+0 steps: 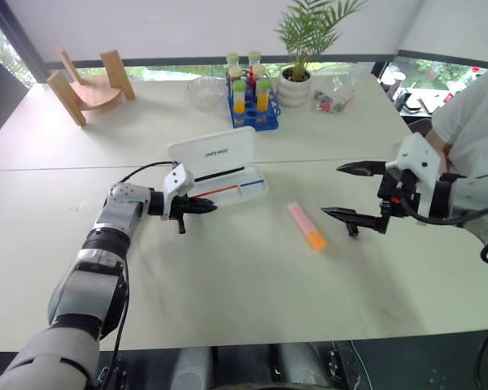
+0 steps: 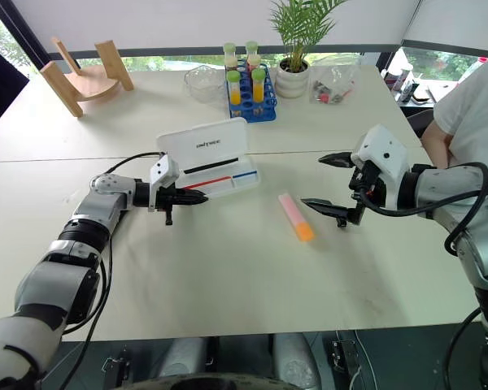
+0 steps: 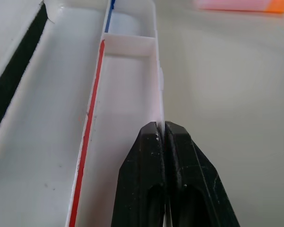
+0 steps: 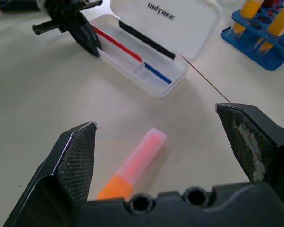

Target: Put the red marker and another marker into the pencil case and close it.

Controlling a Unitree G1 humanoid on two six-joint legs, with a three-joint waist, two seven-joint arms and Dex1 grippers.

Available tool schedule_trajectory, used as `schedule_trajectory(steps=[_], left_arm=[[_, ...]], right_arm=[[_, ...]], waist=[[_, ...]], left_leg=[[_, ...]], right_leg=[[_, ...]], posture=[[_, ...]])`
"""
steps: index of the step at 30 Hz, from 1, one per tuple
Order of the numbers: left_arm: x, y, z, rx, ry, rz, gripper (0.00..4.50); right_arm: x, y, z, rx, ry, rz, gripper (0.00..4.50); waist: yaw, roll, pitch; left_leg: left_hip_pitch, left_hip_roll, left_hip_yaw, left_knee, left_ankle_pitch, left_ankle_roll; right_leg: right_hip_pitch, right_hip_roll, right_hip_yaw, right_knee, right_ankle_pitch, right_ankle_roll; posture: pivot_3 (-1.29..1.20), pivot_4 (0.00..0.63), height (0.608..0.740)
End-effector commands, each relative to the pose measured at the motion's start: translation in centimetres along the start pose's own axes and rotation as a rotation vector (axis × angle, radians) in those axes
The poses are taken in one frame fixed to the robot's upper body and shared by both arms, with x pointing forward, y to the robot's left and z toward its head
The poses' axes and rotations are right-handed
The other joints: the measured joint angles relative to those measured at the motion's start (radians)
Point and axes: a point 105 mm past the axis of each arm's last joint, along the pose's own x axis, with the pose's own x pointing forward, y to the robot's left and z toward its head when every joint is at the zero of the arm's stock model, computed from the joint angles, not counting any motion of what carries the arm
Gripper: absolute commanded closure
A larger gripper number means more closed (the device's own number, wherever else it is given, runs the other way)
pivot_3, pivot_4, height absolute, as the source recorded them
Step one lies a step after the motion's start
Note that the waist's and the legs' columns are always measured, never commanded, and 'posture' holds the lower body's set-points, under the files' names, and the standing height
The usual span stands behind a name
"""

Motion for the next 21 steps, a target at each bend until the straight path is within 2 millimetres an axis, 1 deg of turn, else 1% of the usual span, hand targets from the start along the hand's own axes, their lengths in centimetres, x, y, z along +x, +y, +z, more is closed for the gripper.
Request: schedule_trajectory(steps=[1,2,6,8,11,17,20,21], left_arm=[[0.0,-2.5,0.3,0.053,0.014,-0.127,4.44],[-0.1,-3.0,0.2,0.058,0.02,-0.145,4.44],[-0.4,-6.7,-0.8,0.096,0.058,-0.259,4.44],[-0.4,-7.4,-0.8,0.107,0.063,-0.266,4.44],[-0.2,-7.7,-0.5,0.104,0.051,-0.249,4.44],[0.1,-6.9,-0.4,0.101,0.041,-0.182,4.44],[0.1,-7.0,-0.4,0.098,0.041,-0.177,3.67],[0.0,-7.0,-0.5,0.101,0.044,-0.175,3.22]], right_arm=[[-0.2,-0.6,1.1,-0.048,-0.028,-0.021,0.0],[-0.1,-0.7,1.1,-0.049,-0.028,-0.021,0.0],[0.2,-0.9,1.2,-0.061,-0.034,-0.01,0.0],[0.2,-1.0,1.2,-0.062,-0.036,-0.007,0.0],[0.2,-1.0,1.1,-0.063,-0.037,-0.003,0.0],[0.4,-1.0,1.0,-0.068,-0.039,0.0,0.0],[0.4,-0.9,0.9,-0.071,-0.037,0.001,0.0],[0.4,-0.9,0.9,-0.071,-0.036,0.002,0.0]], waist=[[-0.001,0.0,0.0],[0.0,0.0,0.0],[0.0,0.0,0.0],[0.002,0.0,0.0],[0.005,0.0,0.0],[0.003,0.0,0.0],[0.003,0.0,0.0],[0.002,0.0,0.0]], left_leg=[[0.0,0.0,0.0,0.0,0.0,0.0],[0.0,0.0,0.0,0.0,0.0,0.0],[0.0,0.0,0.0,0.0,0.0,0.0],[0.0,0.0,0.0,0.0,0.0,0.0],[0.0,0.0,0.0,0.001,0.0,0.0],[0.001,0.0,0.0,0.002,0.0,0.0],[0.001,0.0,0.0,0.002,0.0,0.0],[0.001,0.0,0.0,0.002,0.0,0.0]], right_leg=[[0.0,0.0,0.0,0.0,0.0,0.0],[0.0,0.0,0.0,0.0,0.0,0.0],[0.0,0.0,0.0,0.0,0.0,0.0],[0.0,0.0,0.0,0.0,0.0,0.0],[0.001,0.0,0.0,0.0,0.0,0.0],[0.001,0.0,0.0,0.0,0.0,0.0],[0.001,0.0,0.0,0.001,0.0,0.0],[0.001,0.0,0.0,0.001,0.0,0.0]], posture=[[0.0,0.15,0.74],[0.0,0.15,0.74],[0.0,0.15,0.74],[0.0,0.15,0.74],[0.0,0.15,0.74],[0.0,0.15,0.74],[0.0,0.15,0.74],[0.0,0.15,0.74]])
